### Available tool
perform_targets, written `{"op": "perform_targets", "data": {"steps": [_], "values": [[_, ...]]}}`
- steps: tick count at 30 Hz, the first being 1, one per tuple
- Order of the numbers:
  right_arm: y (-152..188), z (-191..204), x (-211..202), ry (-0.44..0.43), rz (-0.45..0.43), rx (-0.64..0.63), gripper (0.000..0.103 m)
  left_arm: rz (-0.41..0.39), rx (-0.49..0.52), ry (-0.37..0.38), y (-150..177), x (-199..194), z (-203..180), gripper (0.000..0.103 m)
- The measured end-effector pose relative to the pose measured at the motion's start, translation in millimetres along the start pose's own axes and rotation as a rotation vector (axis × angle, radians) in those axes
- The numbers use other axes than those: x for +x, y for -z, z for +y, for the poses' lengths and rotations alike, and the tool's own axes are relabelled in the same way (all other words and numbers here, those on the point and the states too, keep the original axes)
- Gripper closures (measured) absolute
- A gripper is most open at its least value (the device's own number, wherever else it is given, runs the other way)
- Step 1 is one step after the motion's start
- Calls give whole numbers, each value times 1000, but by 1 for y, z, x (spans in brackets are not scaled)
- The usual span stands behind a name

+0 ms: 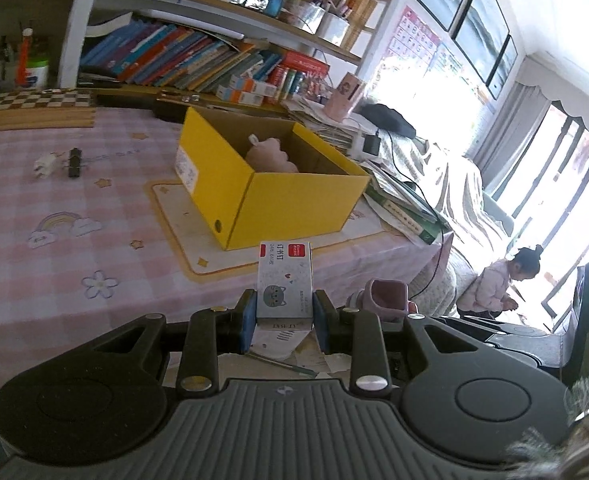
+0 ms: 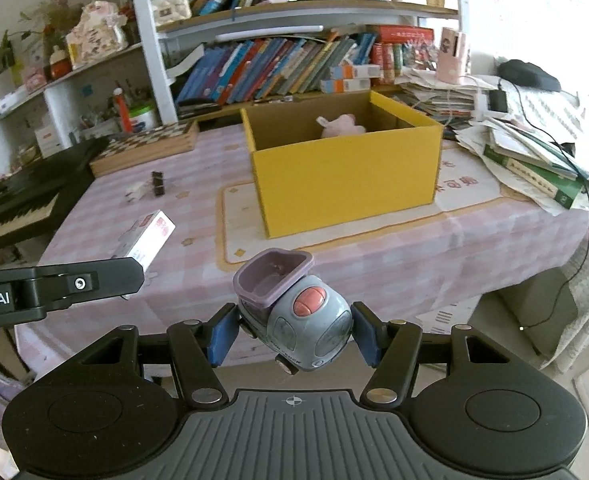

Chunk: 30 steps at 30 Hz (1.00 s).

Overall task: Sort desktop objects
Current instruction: 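Carry the white box and toy car over the yellow box and lower them inside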

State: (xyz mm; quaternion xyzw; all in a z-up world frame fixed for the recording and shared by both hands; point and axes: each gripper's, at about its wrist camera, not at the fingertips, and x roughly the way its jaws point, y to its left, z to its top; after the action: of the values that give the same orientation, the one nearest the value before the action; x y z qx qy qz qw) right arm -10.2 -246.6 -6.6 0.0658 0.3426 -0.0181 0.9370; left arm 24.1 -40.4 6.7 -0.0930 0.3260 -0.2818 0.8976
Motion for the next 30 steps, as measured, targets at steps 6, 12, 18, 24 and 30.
{"op": "perform_targets", "data": {"steps": [6, 12, 18, 24, 30], "values": [[-9, -20, 8, 15, 4, 16, 42, 14, 14, 19, -9, 22, -13, 76], [-20, -42, 17, 24, 7, 32, 42, 27, 30, 31, -20, 46, -28, 76], [-36, -64, 32, 22, 6, 41, 42, 28, 41, 35, -33, 70, -41, 76], [-57, -82, 49, 3, 1, 29, 42, 11, 52, 21, -50, 92, -52, 76], [-81, -95, 66, -29, -22, -6, 42, -25, 54, -13, -72, 109, -59, 76]]}}
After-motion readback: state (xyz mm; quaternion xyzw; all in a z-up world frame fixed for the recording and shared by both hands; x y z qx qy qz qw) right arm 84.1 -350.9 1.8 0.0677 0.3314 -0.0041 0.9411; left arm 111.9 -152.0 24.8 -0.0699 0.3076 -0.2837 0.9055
